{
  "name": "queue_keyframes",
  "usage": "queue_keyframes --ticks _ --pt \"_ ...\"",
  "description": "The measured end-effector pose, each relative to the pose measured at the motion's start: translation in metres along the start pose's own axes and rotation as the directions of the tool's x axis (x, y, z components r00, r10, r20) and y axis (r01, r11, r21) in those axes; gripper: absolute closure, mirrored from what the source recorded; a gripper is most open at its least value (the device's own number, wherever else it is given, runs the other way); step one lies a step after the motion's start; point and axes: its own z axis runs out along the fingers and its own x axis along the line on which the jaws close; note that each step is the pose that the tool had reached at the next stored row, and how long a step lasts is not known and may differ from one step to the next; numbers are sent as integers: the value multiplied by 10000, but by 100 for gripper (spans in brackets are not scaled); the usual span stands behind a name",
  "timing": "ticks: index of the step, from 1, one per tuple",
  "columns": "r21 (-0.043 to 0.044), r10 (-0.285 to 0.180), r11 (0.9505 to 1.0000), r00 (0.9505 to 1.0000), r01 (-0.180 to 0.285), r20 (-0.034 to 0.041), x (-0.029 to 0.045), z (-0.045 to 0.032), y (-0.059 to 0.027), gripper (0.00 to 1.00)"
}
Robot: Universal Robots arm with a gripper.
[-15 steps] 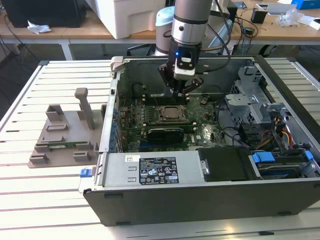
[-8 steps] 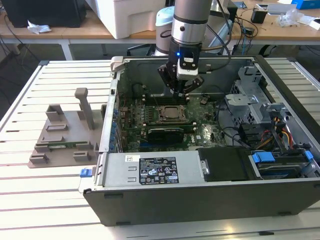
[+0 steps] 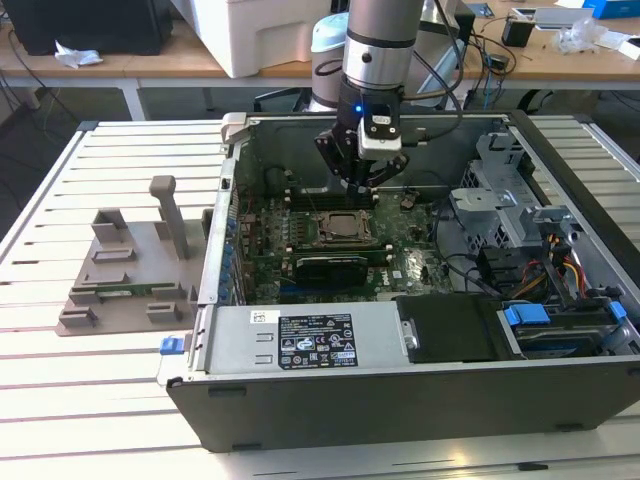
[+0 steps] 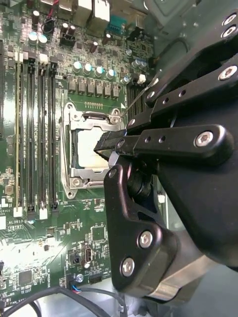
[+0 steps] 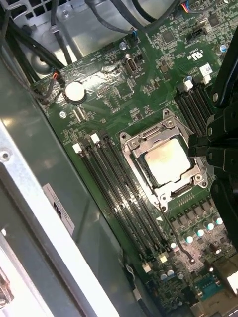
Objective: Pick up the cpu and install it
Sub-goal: 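Install the first cpu locking lever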
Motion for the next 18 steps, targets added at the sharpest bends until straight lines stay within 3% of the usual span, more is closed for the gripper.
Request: queue_keyframes --ticks 7,11,12,15,16,18 --pt "17 -606 9982 9981 606 56 0 0 0 89" --pt "11 -1090 9940 9940 1090 90 0 0 0 89" --pt "-58 -1143 9934 9934 1143 65 0 0 0 89" --pt "-468 -1286 9907 9917 1280 -94 0 0 0 89" --pt "-567 -1344 9894 9908 1335 -130 0 0 0 89" --pt "-634 -1438 9878 9895 1426 -150 0 0 0 89"
